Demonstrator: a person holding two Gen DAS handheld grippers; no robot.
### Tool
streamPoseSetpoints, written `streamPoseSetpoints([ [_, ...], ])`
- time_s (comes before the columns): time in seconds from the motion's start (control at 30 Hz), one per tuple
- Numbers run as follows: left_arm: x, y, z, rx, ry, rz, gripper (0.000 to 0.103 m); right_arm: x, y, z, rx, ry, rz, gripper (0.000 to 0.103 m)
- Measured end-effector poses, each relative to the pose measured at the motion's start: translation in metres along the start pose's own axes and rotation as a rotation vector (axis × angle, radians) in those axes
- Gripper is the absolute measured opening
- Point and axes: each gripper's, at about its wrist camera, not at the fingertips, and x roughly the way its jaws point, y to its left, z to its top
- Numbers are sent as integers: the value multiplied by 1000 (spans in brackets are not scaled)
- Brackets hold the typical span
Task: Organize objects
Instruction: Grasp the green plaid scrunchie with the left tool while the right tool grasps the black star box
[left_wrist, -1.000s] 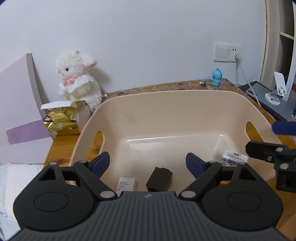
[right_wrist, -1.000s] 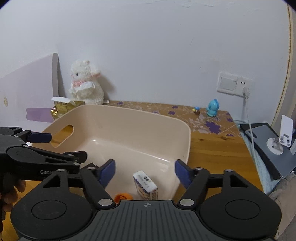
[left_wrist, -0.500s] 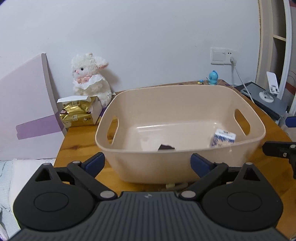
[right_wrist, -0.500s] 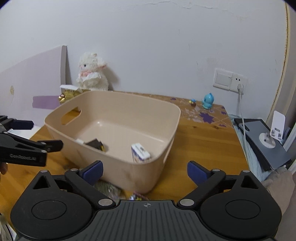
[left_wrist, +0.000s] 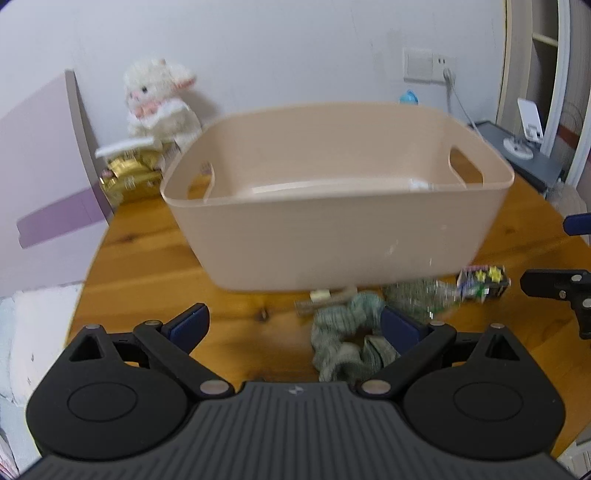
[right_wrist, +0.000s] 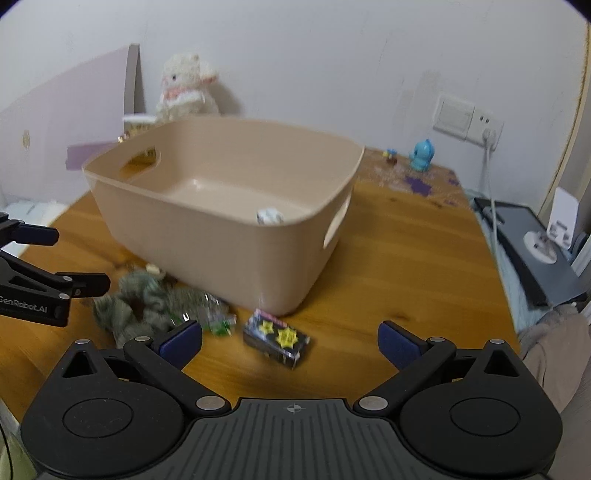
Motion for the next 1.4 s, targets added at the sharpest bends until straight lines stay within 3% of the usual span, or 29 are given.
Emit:
streamPoseSetpoints([
  [0.27,28,-1,-15,-23,78,-41,99,40,-3,-15,-41,66,-3,102],
  [0.5,46,1,-20,-45,107,-105,100,67,-6,-22,-32,80,4,94],
  [0.77,55,5,-25,-104,129,-168,97,67,1,-21,-31,35,41,73],
  [0.8,53,5,-26,-100,124,-168,96,66,3,-21,-29,33,46,67],
  [0.87,49,4,-27,-85,116,-174,82,64,6,-21,-26,29,58,51],
  [0.9,47,3,-28,-82,114,-183,77,63,8,-20,-30,29,52,49],
  [0.97,43,2,-26,-81,117,-206,55,62,12,-20,-33,28,42,49],
  [1.03,40,1,-26,-78,121,-227,45,59,13,-22,-12,28,22,49],
  [1.27,33,3,-31,-50,97,-239,25,45,15,-32,67,29,3,48],
  [1.4,23,0,-33,-33,84,-229,24,32,18,-33,75,7,14,48],
])
